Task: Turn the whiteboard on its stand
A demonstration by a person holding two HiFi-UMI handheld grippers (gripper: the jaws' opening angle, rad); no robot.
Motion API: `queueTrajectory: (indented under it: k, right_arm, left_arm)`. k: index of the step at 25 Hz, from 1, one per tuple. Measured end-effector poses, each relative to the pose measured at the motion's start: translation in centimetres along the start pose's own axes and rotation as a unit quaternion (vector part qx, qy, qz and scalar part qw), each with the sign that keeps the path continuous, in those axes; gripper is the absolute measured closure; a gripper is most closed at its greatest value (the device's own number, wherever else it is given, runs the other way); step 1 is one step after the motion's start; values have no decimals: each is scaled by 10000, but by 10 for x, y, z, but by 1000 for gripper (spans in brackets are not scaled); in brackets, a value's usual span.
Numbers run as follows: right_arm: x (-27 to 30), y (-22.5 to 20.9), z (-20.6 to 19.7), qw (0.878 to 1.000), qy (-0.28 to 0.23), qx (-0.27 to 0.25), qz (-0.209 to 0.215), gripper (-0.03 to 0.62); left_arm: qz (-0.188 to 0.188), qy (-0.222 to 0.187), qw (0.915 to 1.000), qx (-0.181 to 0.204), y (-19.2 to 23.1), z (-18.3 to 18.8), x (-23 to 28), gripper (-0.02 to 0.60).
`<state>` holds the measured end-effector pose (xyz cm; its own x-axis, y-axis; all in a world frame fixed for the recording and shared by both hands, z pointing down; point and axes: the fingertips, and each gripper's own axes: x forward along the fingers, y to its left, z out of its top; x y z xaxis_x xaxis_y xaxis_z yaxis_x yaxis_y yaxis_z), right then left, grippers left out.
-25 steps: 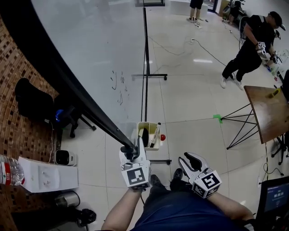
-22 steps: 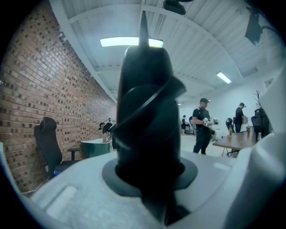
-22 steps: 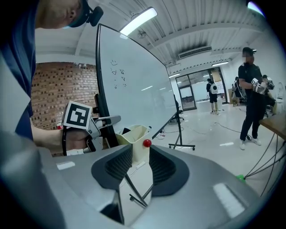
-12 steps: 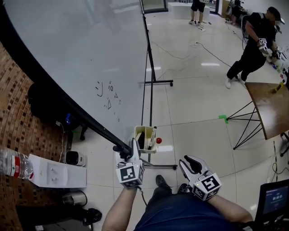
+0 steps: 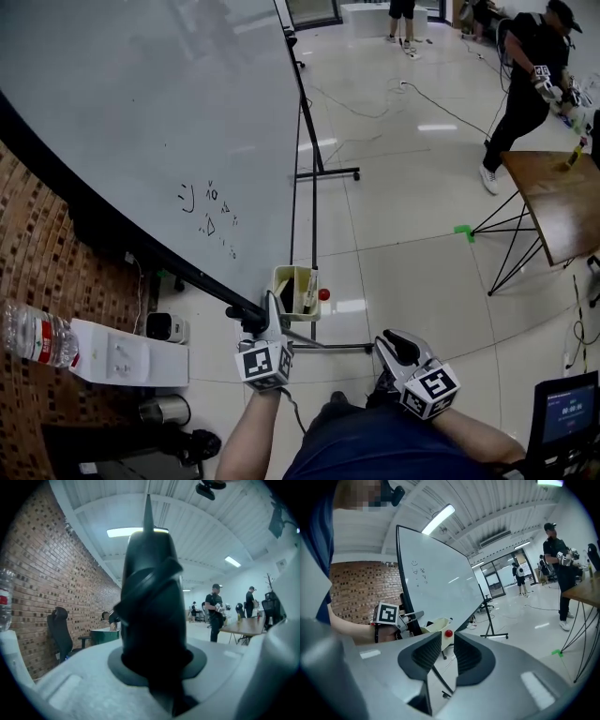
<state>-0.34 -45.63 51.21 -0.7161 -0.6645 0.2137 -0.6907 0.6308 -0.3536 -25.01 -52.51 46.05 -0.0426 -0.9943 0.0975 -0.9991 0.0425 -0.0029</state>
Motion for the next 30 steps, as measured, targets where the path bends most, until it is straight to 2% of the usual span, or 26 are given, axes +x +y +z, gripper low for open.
queueTrajectory:
  k: [5,10,15,21,25,30]
  right_arm:
    - [-16,26,-7,9992,7,-68,-399,513]
    - [-34,80,-47,9980,469,-327,-257,514]
    - [-59,84,-53,9973,436,-169,-562,518]
    - [-83,109,-72,9983,302,-216,-449,519]
    - [-108,113,-71,9991,218,-25,-368,519]
    - [-135,108,-81,9987,375,251,-256,523]
  left_arm:
    - [-56,-7,10000,-44,-7,-4,-28,479]
    - [-211,-121,9996,-125,-16,2,-56,473]
    - [-268,-95,9995,-166,-24,-3,-87,469]
    - [-239,-154,9995,-111,-15,-13,-134,472]
    - [-217,-220,9995,-13,-17,-9,-151,471]
    - [-139,34,9999,-28,-28,-3,-162,472]
